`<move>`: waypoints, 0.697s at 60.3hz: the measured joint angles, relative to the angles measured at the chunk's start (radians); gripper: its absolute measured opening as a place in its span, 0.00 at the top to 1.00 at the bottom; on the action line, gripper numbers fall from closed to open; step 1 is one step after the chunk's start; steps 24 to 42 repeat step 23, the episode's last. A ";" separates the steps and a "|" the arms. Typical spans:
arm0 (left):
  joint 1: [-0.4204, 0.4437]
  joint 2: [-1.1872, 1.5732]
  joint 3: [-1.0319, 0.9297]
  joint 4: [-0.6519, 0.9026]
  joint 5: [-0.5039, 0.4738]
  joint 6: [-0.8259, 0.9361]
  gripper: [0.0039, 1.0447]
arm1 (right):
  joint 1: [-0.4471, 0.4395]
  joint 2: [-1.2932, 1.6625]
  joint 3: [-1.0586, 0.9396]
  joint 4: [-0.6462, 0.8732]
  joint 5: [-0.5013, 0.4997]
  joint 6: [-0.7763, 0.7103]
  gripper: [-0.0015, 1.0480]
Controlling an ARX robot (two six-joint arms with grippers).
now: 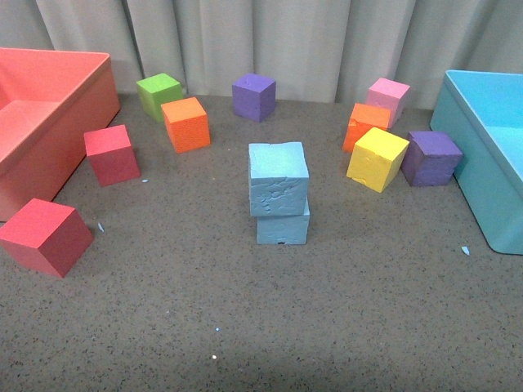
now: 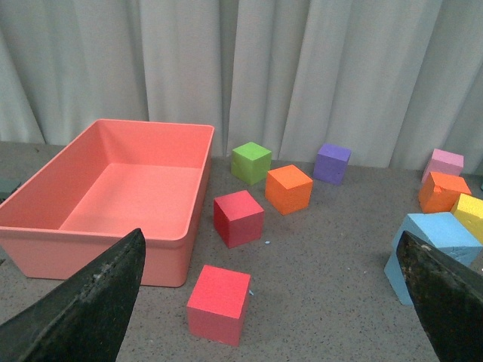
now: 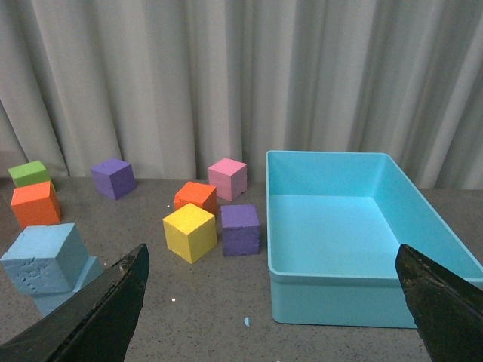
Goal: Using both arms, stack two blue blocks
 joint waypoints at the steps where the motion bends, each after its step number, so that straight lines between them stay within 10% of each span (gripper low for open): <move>1: 0.000 0.000 0.000 0.000 0.000 0.000 0.06 | 0.000 0.000 0.000 0.000 0.000 0.000 0.09; 42: 0.000 0.000 0.000 0.000 0.000 0.000 0.06 | 0.000 0.000 0.000 0.000 0.000 0.000 0.09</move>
